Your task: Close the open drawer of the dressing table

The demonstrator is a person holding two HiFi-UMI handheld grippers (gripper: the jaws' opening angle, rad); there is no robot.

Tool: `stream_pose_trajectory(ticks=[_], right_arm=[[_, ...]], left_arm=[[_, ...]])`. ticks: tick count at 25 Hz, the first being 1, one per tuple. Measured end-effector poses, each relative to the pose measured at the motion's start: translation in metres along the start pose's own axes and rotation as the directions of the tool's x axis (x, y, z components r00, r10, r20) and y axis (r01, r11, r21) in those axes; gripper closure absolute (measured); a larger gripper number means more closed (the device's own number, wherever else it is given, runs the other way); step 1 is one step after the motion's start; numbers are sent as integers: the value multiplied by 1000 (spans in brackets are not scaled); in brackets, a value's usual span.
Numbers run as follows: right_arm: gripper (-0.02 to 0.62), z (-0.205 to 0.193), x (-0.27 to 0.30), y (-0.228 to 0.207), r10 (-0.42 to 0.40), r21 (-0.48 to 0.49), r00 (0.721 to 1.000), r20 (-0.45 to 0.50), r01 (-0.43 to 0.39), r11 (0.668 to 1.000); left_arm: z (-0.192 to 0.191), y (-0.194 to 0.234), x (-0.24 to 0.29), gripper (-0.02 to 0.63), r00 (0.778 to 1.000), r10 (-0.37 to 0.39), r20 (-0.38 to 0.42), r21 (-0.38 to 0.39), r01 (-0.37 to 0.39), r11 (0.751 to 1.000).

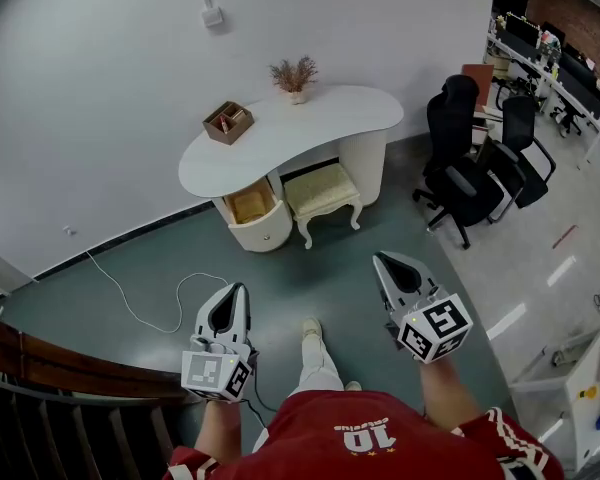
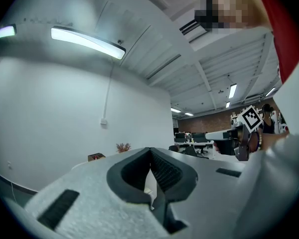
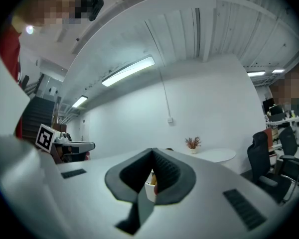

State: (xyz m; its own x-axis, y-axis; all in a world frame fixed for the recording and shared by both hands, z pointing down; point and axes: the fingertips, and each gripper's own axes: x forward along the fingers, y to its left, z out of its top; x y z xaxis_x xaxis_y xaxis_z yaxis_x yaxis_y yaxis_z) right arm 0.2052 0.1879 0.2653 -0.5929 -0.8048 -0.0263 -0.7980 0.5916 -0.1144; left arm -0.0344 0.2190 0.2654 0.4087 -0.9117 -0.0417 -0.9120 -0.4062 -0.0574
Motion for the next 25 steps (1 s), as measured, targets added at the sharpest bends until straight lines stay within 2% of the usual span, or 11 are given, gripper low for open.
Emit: stream_pose_trajectory(ticks=[6,14,16,20,25], right_arm=[[591,-2,60,-9,20,-29,998,-54,-22,999],[591,20,186,-29,86,-82,992,-95,-94,992],[591,27,224,-31,101,-84,991,-88,-108,991],[591,40,290,-32,106,-92,993,-59,-111,990],[591,40,343,-35,80,-72,995,-64,-85,994]], left_arm=[[-18,48,26,607,999,41,-17,-49,-41,998],[-34,134,89,606,993,116,-23,-120,-118,986],[-34,159,107,606,993,118,-18,-136,-120,983],[-29,214,145,606,992,126,-15,-111,-127,986],[-27,258,187,607,998,59,-11,-90,-60,994]])
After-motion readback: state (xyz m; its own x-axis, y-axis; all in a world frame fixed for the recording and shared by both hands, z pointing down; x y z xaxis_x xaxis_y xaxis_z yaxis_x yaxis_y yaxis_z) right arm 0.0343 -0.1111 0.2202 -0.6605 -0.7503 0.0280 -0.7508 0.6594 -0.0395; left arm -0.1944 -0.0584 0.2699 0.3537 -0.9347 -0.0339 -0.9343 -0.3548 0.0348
